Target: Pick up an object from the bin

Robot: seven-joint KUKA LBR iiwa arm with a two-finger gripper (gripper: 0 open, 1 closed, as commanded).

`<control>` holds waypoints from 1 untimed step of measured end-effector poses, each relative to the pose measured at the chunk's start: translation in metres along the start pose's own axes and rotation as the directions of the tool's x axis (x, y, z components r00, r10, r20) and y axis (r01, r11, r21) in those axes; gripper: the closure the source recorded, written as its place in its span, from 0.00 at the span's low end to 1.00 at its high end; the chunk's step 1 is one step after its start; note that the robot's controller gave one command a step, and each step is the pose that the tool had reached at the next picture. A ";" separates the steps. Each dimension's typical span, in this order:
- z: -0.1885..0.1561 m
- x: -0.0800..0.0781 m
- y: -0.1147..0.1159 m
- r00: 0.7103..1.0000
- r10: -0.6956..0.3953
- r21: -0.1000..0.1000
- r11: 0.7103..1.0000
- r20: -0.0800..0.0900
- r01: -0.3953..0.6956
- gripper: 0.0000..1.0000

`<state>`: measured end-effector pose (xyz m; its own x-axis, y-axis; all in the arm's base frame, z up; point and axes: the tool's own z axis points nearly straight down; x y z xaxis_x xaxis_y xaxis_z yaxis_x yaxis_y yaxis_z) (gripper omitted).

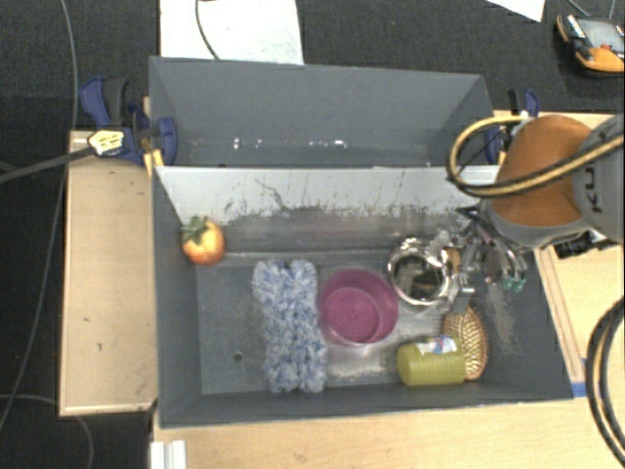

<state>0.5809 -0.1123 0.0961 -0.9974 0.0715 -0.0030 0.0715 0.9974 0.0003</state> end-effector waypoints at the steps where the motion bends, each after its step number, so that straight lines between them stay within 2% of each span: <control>1: 0.027 -0.001 0.004 1.000 -0.025 0.000 1.000 0.000 0.025 1.00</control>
Offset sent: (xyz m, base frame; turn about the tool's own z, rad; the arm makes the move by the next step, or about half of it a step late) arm 0.0000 0.0000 0.0000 0.0000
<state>0.5827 -0.1080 0.0695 -0.9989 0.0468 -0.0028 0.0468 0.9989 -0.0003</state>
